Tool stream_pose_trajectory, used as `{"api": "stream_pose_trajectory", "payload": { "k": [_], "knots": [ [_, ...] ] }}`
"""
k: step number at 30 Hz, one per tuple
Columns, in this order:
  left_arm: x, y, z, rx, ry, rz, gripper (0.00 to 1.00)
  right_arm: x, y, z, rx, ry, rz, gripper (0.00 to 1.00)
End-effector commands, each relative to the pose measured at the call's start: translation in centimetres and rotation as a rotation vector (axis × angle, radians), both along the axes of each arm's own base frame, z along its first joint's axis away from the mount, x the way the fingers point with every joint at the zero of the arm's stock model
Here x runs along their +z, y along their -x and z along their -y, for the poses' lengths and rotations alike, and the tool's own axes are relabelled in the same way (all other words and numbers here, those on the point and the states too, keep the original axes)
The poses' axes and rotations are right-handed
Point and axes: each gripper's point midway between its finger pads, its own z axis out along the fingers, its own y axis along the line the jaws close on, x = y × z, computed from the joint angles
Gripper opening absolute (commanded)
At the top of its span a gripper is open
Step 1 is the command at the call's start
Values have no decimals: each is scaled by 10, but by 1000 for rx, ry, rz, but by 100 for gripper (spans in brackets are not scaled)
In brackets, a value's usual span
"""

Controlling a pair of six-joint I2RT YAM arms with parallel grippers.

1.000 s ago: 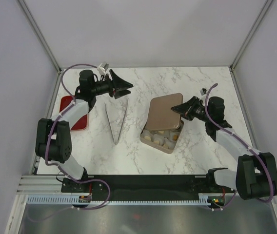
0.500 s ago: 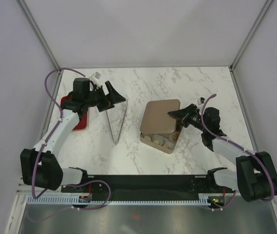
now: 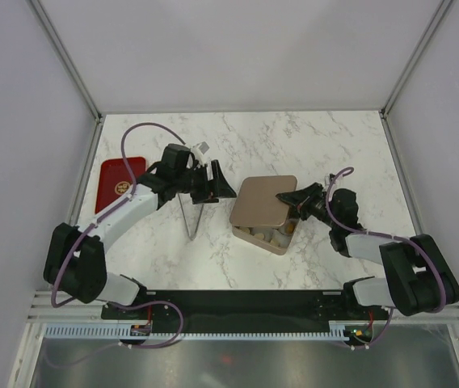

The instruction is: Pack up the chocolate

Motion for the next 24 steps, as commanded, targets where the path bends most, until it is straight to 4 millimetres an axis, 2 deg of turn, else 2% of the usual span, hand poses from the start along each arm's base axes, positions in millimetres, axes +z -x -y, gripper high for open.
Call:
{"api": "stream_pose_trajectory", "payload": {
  "k": [1, 5, 12, 17, 18, 21, 24],
  "knots": [
    [-6, -14, 13, -17, -11, 39, 83, 17, -1, -1, -12, -59, 84, 0],
    [-31, -20, 18, -12, -47, -7, 78, 6, 4, 1, -13, -34, 56, 1],
    [-60, -25, 30, -41, -81, -45, 68, -9, 12, 6, -24, 19, 28, 6],
    [-69, -25, 42, -80, -78, -61, 63, -20, 16, 8, -24, 54, 12, 15],
    [-69, -25, 44, -84, -77, -60, 62, -27, 17, 9, -26, 69, -19, 17],
    [-73, -27, 47, -92, -77, -64, 59, -36, 19, 12, -32, 97, -44, 29],
    [-78, -27, 49, -98, -80, -73, 55, -43, 20, 15, -37, 135, -69, 34]
  ]
}}
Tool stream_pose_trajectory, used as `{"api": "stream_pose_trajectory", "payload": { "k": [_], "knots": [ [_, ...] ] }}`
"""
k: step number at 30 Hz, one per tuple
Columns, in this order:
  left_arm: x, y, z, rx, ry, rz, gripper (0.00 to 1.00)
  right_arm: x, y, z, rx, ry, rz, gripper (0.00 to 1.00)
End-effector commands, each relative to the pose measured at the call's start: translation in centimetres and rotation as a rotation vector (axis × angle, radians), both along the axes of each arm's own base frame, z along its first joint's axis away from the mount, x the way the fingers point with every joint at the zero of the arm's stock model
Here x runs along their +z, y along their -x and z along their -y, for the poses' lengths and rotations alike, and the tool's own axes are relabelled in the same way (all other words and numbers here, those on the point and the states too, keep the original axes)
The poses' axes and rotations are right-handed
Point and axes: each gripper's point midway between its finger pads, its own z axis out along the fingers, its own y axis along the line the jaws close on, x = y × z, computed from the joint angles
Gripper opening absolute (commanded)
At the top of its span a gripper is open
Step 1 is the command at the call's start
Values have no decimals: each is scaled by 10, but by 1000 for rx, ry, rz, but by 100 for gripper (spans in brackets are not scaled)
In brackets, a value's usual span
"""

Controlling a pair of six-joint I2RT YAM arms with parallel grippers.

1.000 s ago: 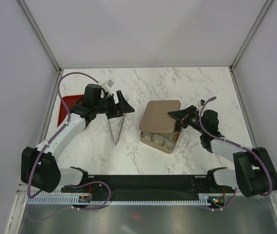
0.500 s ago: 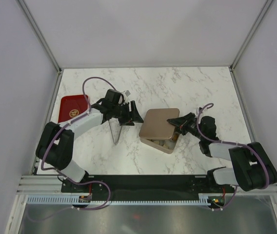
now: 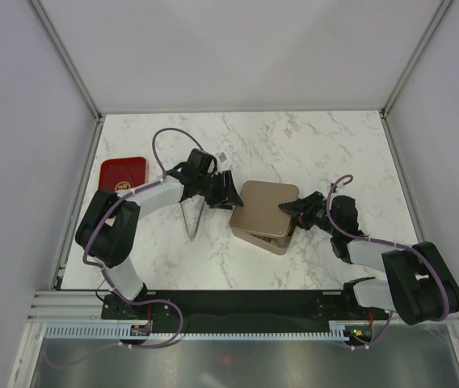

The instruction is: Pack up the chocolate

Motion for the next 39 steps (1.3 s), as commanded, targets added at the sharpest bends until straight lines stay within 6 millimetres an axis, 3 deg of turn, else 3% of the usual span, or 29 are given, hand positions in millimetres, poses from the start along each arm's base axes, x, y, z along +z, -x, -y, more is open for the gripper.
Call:
{"api": "stream_pose_trajectory", "payload": {
  "k": [1, 2, 4, 5, 6, 20, 32, 39],
  "knots": [
    [12, -14, 12, -43, 35, 80, 54, -8, 0, 7, -16, 71, -3, 35],
    [9, -14, 12, -44, 32, 73, 54, -5, -2, 7, -13, 95, 15, 37],
    [7, -14, 13, -47, 33, 70, 53, -19, 1, 14, -27, 160, -40, 39],
    [5, -13, 13, -50, 35, 66, 52, -14, -3, 17, -36, 186, -28, 40],
    [4, -12, 14, -53, 37, 62, 52, -26, 0, 24, -41, 252, -62, 41],
    [5, -13, 23, -81, 49, 81, 51, -25, 2, 61, -108, 506, -115, 46],
    [18, -17, 23, -81, 43, 113, 63, -18, 2, 71, -107, 592, -150, 47],
    [24, -23, 18, -70, 5, 142, 63, -16, 3, 73, -95, 623, -160, 47]
  ]
}}
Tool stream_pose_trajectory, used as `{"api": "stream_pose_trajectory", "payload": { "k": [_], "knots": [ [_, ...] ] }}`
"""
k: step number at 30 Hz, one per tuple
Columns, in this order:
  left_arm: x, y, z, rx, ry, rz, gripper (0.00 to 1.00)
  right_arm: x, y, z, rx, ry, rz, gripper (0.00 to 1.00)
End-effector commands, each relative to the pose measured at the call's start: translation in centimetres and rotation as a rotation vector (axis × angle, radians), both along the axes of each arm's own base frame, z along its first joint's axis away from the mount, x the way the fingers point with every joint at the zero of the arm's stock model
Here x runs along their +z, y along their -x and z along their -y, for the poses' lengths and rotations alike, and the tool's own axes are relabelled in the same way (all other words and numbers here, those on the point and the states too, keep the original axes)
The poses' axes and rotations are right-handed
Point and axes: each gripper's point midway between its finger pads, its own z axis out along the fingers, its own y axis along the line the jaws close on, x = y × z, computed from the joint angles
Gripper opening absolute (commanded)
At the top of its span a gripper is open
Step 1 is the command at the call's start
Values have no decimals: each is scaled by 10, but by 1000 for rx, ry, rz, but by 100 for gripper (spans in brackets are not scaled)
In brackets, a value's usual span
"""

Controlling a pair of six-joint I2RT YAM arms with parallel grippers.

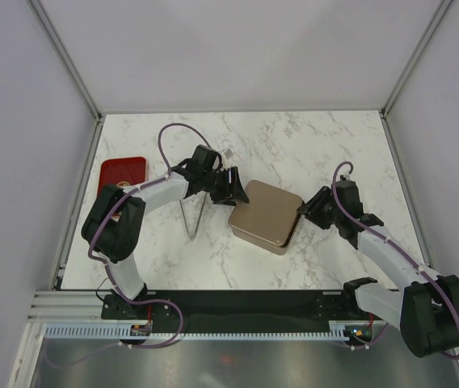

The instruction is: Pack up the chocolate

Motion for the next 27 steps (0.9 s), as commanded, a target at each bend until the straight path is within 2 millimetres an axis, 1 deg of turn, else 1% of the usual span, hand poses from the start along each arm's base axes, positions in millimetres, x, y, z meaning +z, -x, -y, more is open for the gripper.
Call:
{"api": "stream_pose_trajectory", "payload": {
  "k": [1, 9, 13, 16, 20, 21, 22, 23, 24, 25, 26, 27],
  "knots": [
    [23, -13, 2, -19, -6, 104, 63, 10, -4, 5, 0, 41, 9, 47],
    [15, -9, 11, -44, -8, 82, 51, 15, -3, -2, 18, -4, 35, 50],
    [13, -5, 21, -60, -11, 83, 48, 6, 0, 0, 16, 1, 19, 50],
    [12, -4, 23, -60, -17, 82, 47, 0, 3, 2, 12, 11, 12, 49],
    [5, -5, 18, -43, -49, 78, 47, -11, 6, 8, -6, 35, 7, 44],
    [2, -5, 16, -41, -58, 75, 47, -19, 8, 11, -13, 55, -4, 43],
    [2, -5, 15, -38, -62, 76, 47, -20, 6, 12, -16, 56, 6, 40],
    [-1, -5, 14, -34, -68, 71, 47, -24, 6, 11, -11, 55, 6, 38],
    [-2, -4, 14, -36, -71, 68, 47, -32, 10, 10, -3, 51, -12, 36],
    [-3, -4, 14, -34, -73, 65, 48, -33, 7, 8, -1, 43, 3, 33],
    [-4, -3, 13, -34, -75, 62, 48, -36, 8, 7, 6, 41, -3, 32],
    [-5, -3, 13, -32, -79, 60, 48, -43, 10, 7, 14, 44, -22, 31]
  ]
}}
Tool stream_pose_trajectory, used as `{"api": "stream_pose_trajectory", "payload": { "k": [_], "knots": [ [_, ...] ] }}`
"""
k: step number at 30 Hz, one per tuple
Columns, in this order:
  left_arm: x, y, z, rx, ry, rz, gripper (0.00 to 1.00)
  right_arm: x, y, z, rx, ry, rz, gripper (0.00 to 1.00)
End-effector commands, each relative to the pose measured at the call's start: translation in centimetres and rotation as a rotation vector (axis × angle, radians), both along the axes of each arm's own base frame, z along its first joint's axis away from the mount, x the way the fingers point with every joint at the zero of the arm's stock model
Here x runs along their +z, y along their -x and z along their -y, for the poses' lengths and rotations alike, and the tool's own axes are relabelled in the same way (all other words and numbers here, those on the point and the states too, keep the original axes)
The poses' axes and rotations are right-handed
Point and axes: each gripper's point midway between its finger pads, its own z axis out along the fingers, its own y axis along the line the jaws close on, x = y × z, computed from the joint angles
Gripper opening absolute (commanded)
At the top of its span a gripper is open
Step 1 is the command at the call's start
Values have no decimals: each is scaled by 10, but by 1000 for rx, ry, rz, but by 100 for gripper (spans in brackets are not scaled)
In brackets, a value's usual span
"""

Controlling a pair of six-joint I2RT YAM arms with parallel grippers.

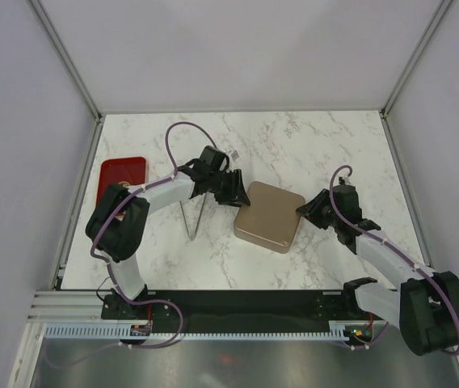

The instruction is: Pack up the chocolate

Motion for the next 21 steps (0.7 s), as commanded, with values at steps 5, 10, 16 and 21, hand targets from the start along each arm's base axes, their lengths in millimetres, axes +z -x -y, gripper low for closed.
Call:
{"api": "stream_pose_trajectory", "payload": {
  "k": [5, 10, 16, 21],
  "knots": [
    [4, -11, 1, -7, -26, 53, 49, -28, 5, 8, 12, 70, -52, 30],
    [17, -17, -4, 16, -62, 76, 50, -6, -7, 13, 42, 139, -9, 39],
    [54, -20, -16, 58, -83, 145, 58, 31, -22, 16, 91, 217, 40, 64],
    [116, -11, -25, 56, -18, 272, 65, 59, -23, 4, 193, 209, 76, 84]
  ]
}}
